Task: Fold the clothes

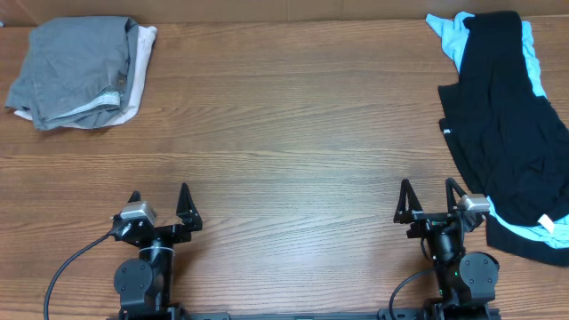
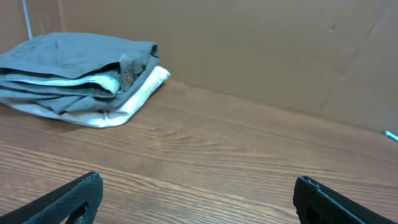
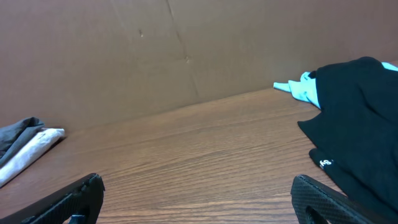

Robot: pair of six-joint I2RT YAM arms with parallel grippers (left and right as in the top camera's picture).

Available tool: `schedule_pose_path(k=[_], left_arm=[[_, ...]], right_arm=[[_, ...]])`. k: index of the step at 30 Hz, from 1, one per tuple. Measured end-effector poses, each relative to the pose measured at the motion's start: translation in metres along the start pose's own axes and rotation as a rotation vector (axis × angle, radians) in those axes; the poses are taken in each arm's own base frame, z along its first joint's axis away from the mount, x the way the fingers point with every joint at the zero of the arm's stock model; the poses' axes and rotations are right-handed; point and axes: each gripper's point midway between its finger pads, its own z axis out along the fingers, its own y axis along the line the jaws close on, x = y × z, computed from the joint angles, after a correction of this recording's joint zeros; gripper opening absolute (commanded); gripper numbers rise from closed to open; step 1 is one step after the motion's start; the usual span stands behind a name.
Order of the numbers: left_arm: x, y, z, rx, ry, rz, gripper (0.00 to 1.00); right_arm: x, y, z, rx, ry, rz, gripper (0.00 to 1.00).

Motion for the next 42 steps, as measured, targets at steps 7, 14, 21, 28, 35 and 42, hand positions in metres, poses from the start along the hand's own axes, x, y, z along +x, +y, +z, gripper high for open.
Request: schedule_pose_path(k=[7, 14, 21, 28, 35, 42], left_arm=[[0.0, 0.003, 0.0, -0.019, -0.004, 0.0, 1.0], [-0.005, -0.003, 0.0, 0.014, -0.022, 0.009, 1.0], [-0.008, -0.022, -0.001, 0.12, -0.027, 0.077, 1.0], [-0.025, -0.029, -0.003, 0.123, 0.022, 0.106, 1.0], [-0.058, -0.04, 0.015, 0.127, 0.122, 0.119, 1.0], [-0.078, -0.053, 0.046, 0.146, 0.328, 0.159, 1.0]], right_arm=[[0.0, 0.0, 0.0, 0.0, 0.0, 0.0, 1.0], [0.0, 0.0, 0.0, 0.0, -0.001, 0.0, 1.0], [-0.01, 0.003, 0.0, -0.013, -0.042, -0.003, 1.0], [-0.037, 0.011, -0.005, -0.022, -0.073, -0.031, 1.0], [-0.086, 0.025, -0.004, -0.014, -0.049, -0.052, 1.0], [-0.11, 0.031, 0.023, 0.024, 0.108, -0.046, 1.0]])
